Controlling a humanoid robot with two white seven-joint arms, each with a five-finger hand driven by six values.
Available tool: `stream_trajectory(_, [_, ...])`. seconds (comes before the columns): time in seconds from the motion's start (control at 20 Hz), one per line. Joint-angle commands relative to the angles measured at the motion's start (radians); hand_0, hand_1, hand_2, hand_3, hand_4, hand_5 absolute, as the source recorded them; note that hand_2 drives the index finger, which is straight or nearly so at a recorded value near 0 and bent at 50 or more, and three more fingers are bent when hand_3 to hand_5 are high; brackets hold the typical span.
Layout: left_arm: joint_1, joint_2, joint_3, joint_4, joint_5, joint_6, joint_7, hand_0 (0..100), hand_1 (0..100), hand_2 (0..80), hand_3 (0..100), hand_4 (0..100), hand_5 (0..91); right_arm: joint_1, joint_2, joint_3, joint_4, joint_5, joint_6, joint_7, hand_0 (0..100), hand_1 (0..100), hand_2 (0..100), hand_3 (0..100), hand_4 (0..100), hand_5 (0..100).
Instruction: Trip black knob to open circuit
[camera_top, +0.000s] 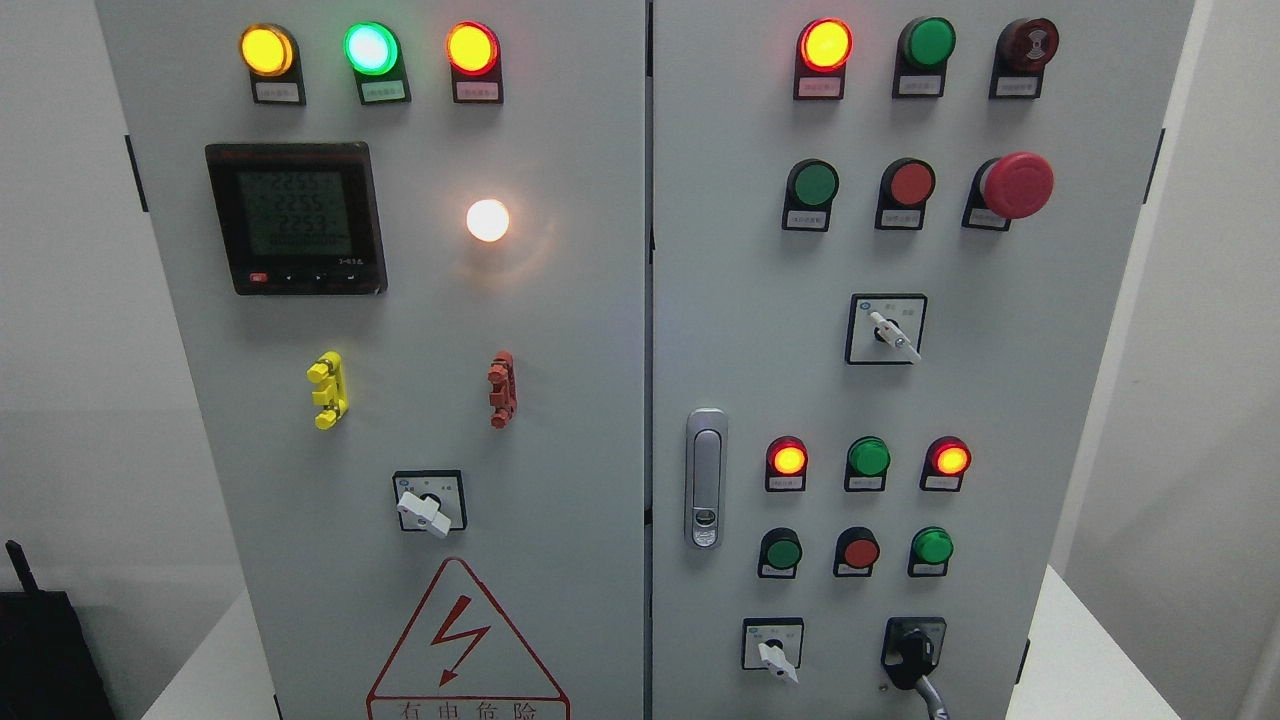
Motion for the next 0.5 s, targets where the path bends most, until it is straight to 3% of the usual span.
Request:
stream_trajectory(0.0, [-0.002, -0.002, 0.001, 0.000, 0.002, -0.002, 0.000, 12, 39, 0.0, 0, 0, 0.0, -0.025, 0.001, 0.038, -0.029, 0.003, -0.021, 0.032, 59, 79, 0, 100, 96, 86])
stream_trajectory(0.45, [-0.002, -0.002, 0.001, 0.000, 0.002, 0.000, 0.000, 12, 39, 0.0, 0, 0, 0.0, -0.027, 0.001, 0.048, -0.029, 0.005, -0.022, 0.036, 59, 79, 0, 100, 96, 86])
